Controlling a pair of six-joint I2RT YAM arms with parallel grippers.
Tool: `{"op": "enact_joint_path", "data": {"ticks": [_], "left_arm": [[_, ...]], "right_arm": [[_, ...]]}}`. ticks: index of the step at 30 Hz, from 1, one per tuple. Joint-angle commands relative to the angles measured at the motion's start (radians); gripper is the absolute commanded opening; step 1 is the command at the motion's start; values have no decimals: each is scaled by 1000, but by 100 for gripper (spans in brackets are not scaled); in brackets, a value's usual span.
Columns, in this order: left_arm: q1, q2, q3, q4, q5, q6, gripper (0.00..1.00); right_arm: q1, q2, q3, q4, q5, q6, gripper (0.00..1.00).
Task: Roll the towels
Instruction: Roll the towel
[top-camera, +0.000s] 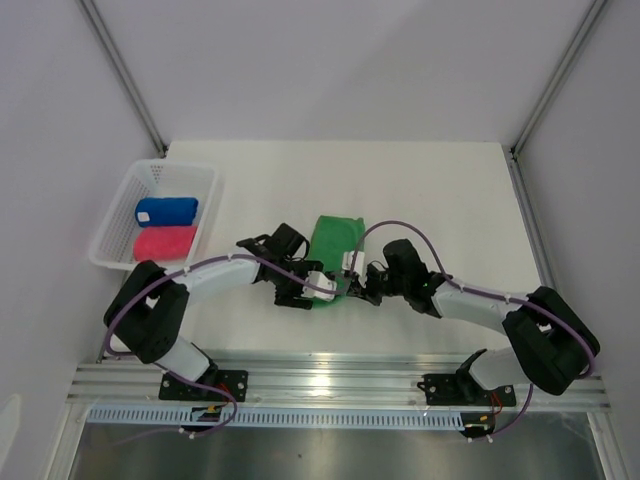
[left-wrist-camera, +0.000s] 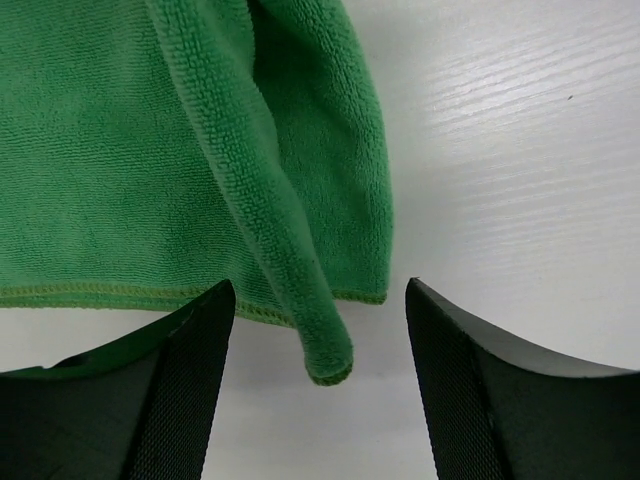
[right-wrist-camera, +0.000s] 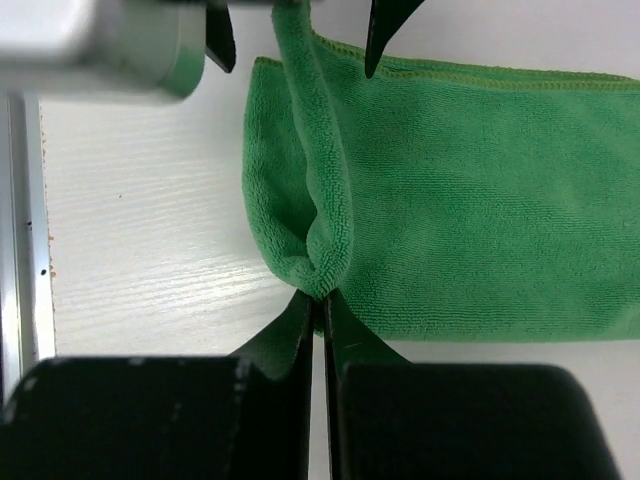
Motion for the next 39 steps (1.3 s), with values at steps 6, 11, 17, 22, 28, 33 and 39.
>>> {"op": "enact_joint_path", "data": {"ticks": [6,11,17,22,28,33,39], "left_arm": [[-66,24,-106,77,-69,122,64],[-88,27,-124,92,-93,140,64],[-101,40,-129,87,-113,174,62],[-111,47,-121,45,-108,232,61],[-131,67,-103,-12,-122,245,61],[-155,101,-84,-23,-117,208,42],[-163,132,-62,-20,-145,146,1]], "right_arm": [[10,-13,-13,32,8,54,0],[15,-16,8,-11,0,60,24],[12,-82,43,-131,-15,36,52],[-27,-194,93,-346,0,-56,53],[-114,-295,96,-462,-1,-86,53],[-146,-334,90,-463,3,-76,53],[-168,-354,86,-454,6,-85,53]]}}
